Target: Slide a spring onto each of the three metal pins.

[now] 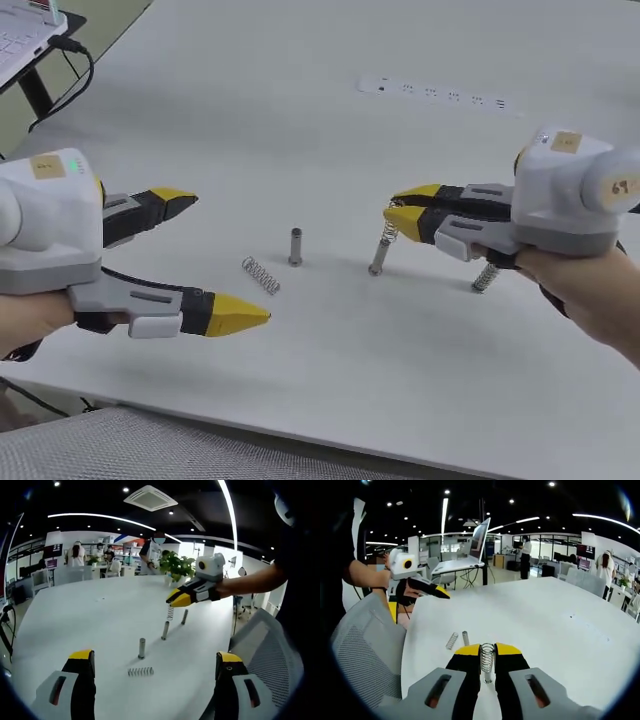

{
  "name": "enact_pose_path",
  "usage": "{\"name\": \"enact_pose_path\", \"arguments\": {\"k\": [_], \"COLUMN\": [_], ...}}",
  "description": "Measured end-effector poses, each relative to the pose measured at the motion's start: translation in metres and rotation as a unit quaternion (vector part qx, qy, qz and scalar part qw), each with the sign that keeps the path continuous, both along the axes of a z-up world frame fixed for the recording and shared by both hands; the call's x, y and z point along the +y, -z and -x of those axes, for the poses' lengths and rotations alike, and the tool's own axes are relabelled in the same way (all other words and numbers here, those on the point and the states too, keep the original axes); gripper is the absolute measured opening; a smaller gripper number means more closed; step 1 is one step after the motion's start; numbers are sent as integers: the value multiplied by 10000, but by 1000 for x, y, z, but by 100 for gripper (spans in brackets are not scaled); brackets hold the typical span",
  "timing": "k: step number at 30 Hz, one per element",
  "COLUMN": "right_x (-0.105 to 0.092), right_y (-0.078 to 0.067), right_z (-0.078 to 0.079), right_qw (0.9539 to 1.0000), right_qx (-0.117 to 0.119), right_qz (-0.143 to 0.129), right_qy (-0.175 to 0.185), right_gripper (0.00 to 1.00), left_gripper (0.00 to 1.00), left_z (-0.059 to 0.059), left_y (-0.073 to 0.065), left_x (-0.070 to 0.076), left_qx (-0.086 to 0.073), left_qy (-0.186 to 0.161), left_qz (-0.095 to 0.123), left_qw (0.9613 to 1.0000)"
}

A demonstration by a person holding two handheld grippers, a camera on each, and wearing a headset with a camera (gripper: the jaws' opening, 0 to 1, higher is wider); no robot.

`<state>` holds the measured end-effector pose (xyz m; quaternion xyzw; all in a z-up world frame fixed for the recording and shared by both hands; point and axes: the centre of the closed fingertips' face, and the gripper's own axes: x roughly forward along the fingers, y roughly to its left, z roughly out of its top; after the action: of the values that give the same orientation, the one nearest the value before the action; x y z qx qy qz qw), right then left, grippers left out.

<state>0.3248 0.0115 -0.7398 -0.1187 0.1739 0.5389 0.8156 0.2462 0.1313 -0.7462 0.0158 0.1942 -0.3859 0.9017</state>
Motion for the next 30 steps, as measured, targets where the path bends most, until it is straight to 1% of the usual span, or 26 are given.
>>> {"name": "enact_pose_path", "arguments": {"k": [6, 10, 15, 18, 21, 23, 25, 30], "right_x": [-1, -2, -1, 0, 0, 2, 2, 2], "right_y": [2, 4, 5, 5, 6, 6, 7, 8], "right_z": [-1, -2, -2, -2, -3, -2, -3, -2], "right_qw": [10000, 10000, 10000, 10000, 10000, 10000, 10000, 10000], "right_qx": [9, 6, 26, 32, 11, 60, 7, 44], "right_qz": [-41, 7, -22, -16, 8, -35, 21, 2], "right_qy": [54, 61, 72, 74, 67, 60, 57, 60], "right_gripper": [7, 7, 7, 7, 7, 7, 7, 7], "left_gripper": [98, 98, 98, 98, 98, 98, 98, 98], "left_z": [0, 1, 2, 2, 2, 2, 2, 2], "left_y": [-1, 0, 1, 2, 1, 1, 2, 0], "left_x": [0, -1, -2, 0, 1, 2, 3, 3], "left_qx": [-8, 13, 11, 32, 7, 15, 18, -9], "left_qy": [-13, -1, 3, -5, -33, -35, -39, -61], "left_qz": [-1, 9, 20, -5, -4, 2, -5, 8], "left_qw": [10000, 10000, 10000, 10000, 10000, 10000, 10000, 10000]}}
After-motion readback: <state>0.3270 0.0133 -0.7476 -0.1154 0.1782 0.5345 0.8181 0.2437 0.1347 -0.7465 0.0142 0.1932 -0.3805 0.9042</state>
